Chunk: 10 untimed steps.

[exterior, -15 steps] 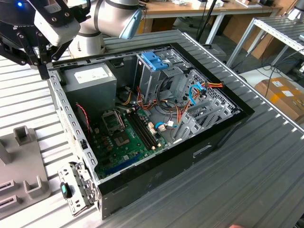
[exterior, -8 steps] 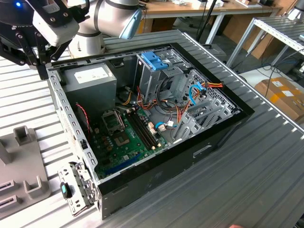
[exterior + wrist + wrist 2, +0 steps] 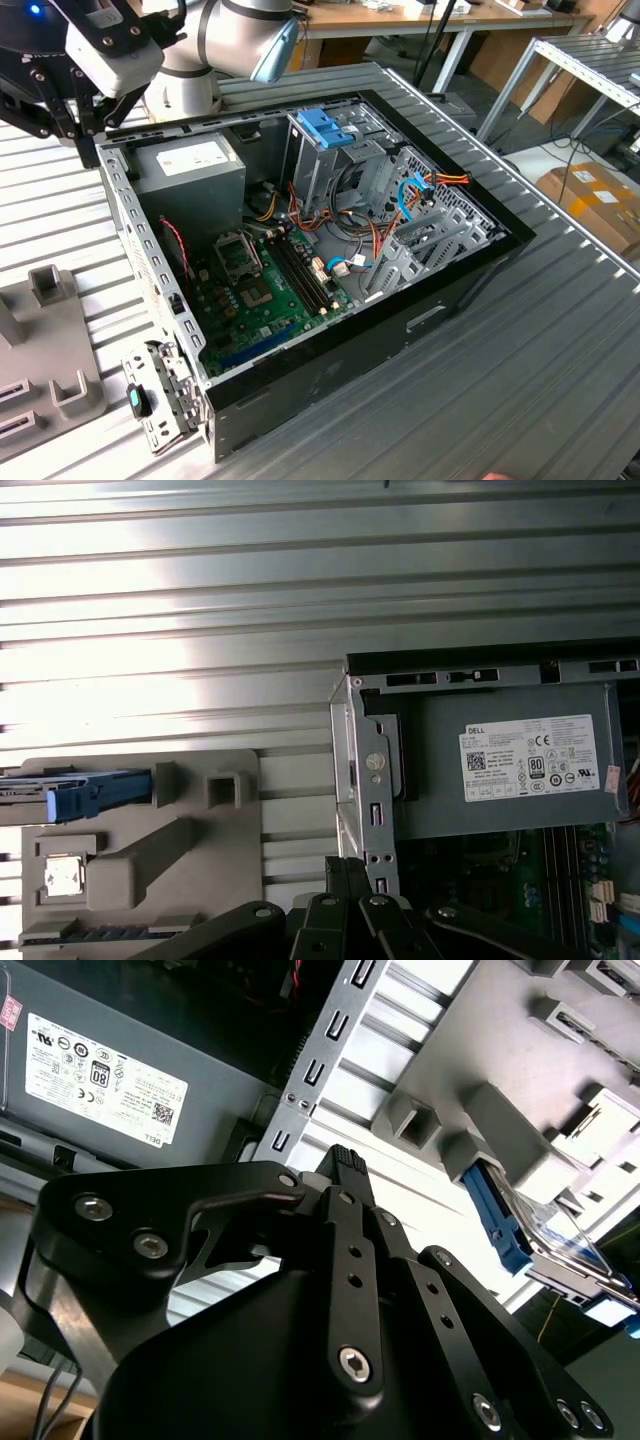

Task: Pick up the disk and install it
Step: 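Reach for the disk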

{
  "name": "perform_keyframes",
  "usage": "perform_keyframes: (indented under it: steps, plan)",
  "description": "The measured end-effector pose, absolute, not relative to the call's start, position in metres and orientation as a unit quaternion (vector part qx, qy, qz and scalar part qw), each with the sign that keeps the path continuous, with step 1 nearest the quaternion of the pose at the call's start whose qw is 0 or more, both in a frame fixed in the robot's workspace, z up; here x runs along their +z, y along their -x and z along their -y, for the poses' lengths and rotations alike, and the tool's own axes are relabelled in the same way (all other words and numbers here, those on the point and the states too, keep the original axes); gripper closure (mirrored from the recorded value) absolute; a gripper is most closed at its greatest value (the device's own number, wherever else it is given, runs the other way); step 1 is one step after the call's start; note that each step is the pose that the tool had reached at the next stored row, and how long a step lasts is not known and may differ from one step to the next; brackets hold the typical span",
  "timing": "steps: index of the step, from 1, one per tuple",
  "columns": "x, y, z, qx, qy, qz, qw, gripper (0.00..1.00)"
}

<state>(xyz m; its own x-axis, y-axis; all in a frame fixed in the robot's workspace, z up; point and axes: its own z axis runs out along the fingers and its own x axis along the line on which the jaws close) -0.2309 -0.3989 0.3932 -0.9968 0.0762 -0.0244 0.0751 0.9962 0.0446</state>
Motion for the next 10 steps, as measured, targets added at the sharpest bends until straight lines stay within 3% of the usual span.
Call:
perform_keyframes:
  steps: [10]
  plan:
    - [0.3931, 0.2333, 0.3989, 0.022, -0.038, -0.999, 0.013, 0.89]
